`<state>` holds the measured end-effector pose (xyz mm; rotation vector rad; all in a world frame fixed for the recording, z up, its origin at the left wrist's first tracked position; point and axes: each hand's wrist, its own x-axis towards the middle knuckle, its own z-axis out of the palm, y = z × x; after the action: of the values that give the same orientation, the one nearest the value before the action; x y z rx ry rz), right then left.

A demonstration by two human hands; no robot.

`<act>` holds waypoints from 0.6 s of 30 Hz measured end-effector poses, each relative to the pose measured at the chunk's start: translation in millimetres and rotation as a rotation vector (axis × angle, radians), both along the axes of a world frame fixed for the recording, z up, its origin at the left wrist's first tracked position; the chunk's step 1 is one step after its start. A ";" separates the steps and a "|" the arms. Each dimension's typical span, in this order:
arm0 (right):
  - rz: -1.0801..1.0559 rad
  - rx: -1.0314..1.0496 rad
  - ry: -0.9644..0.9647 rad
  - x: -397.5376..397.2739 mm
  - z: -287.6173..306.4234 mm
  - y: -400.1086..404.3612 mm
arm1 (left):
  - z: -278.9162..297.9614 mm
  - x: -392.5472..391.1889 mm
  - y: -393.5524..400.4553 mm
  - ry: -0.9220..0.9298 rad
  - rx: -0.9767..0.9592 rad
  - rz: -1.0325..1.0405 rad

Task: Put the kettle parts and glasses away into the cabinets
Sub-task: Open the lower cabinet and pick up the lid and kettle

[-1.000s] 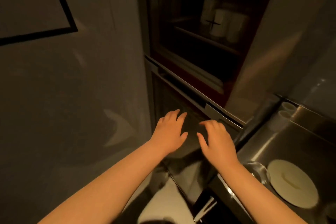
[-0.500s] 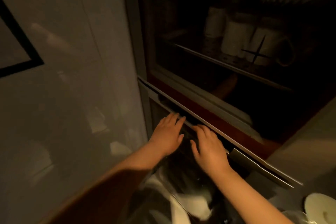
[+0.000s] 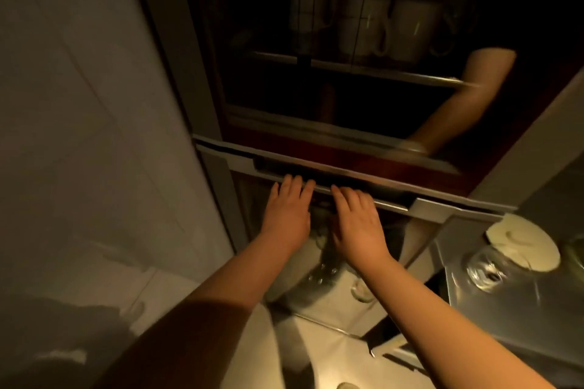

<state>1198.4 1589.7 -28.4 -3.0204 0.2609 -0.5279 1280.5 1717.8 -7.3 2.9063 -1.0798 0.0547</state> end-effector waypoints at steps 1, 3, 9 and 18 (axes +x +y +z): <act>-0.017 0.014 0.002 -0.6 0.4 3.1 | -0.2 0.5 1.4 0.006 -0.009 -0.009; -0.028 0.066 -0.025 0.9 1.5 3.6 | 2.0 1.7 2.6 0.014 -0.013 -0.009; -0.032 0.160 -0.059 -2.7 7.3 6.5 | 6.3 -0.7 4.3 0.028 -0.029 -0.023; 0.030 0.135 -0.021 -5.0 6.5 -1.9 | 11.1 -4.6 -0.9 0.064 0.023 0.045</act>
<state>1193.4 1587.8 -21.8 -2.8823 0.2388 -0.5177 1275.9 1716.9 3.8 2.9302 -1.0125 -0.0486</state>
